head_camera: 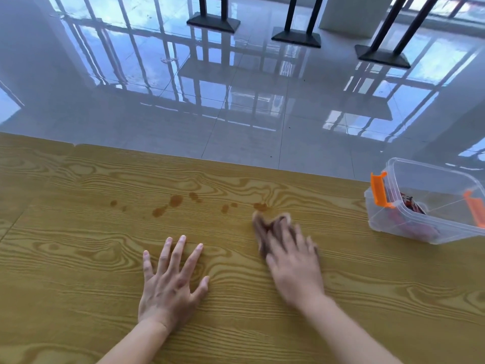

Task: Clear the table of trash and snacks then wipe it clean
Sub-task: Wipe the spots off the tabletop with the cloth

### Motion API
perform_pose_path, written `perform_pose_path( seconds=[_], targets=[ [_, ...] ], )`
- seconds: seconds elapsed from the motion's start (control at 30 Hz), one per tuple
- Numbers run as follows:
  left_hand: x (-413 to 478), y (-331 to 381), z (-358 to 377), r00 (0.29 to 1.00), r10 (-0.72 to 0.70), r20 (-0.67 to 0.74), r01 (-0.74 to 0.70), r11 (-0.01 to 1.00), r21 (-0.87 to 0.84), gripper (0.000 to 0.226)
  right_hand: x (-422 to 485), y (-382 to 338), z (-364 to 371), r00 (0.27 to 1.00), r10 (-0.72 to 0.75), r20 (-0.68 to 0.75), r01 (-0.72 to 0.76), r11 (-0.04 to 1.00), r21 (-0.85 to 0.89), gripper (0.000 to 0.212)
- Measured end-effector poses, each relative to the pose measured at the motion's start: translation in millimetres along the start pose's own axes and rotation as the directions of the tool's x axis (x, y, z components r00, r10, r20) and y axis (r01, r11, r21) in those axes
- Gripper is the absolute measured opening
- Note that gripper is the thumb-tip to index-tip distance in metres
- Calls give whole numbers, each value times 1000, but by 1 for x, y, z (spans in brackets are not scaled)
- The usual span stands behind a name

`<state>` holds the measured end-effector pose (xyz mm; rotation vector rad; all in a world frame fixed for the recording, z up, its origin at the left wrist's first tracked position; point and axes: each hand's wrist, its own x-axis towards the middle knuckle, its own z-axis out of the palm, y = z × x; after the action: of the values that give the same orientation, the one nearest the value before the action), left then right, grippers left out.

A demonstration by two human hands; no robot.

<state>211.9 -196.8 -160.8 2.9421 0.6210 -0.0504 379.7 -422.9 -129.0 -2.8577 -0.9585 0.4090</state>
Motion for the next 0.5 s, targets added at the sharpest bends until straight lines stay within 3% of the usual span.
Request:
perform_pose_path(
  seconds=[0.07, 0.13, 0.2, 0.27, 0.3, 0.33, 0.4, 0.47, 0.5],
  targets=[
    [1, 1, -1, 1000, -2, 4, 2, 1000, -7, 72, -53, -4, 7, 982, -187, -21, 187, 982, -31, 59],
    [1, 1, -2, 1000, 2, 12, -2, 1000, -8, 72, -46, 18, 7, 978, -204, -38, 200, 976, -82, 58],
    [1, 0, -1, 1000, 3, 0, -3, 1000, -7, 72, 1, 35, -2, 998, -4, -62, 1, 999, -50, 59],
    [1, 2, -2, 1000, -5, -4, 5, 1000, -10, 72, 53, 36, -13, 962, 269, -44, -267, 963, 42, 61],
    [1, 2, -2, 1000, -7, -1, 7, 1000, -10, 72, 66, 27, -15, 948, 318, -19, -317, 948, 37, 60],
    [-1, 2, -2, 1000, -6, 4, 6, 1000, -10, 72, 65, 13, -12, 963, 270, -4, -270, 963, 17, 60],
    [-2, 1, -3, 1000, 0, 5, 0, 1000, -19, 72, 23, -15, 1, 1000, -3, 17, 3, 1000, -1, 58],
    [-1, 1, -3, 1000, 0, -11, 0, 1000, -16, 72, -37, -23, 11, 967, -257, -9, 256, 966, -39, 61],
    [-1, 2, -3, 1000, 0, -6, 0, 1000, -18, 72, -55, -15, 13, 948, -318, -24, 316, 947, -59, 63]
  ],
)
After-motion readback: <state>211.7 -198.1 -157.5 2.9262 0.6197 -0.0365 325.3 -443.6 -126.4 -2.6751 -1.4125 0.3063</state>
